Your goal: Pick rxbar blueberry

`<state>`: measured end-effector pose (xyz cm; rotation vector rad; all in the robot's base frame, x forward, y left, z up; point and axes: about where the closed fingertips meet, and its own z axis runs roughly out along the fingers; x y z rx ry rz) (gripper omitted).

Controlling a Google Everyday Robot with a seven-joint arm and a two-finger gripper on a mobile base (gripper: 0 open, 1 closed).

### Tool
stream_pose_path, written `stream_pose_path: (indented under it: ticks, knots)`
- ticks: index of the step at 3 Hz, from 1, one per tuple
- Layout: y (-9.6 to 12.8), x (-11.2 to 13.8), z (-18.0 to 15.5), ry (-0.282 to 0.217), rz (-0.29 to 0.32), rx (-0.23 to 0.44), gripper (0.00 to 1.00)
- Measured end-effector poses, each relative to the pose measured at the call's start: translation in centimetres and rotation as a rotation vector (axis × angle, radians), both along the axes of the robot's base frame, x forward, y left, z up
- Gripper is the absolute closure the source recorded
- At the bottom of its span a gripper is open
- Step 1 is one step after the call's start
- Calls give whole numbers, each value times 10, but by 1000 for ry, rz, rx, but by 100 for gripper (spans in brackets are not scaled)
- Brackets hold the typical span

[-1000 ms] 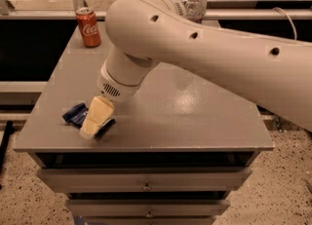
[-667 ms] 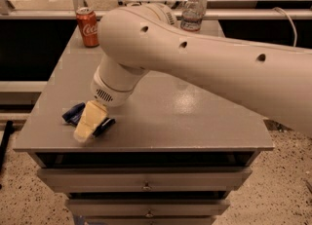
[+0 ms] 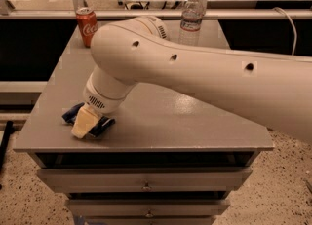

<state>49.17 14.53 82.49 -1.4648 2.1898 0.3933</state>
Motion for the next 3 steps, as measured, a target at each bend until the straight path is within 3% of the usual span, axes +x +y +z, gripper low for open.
stream_pose_path:
  ticks: [1,3]
  knots:
    - [3,2,-3,2,-12,8,57]
    - [3,2,2,2,-12,8,100]
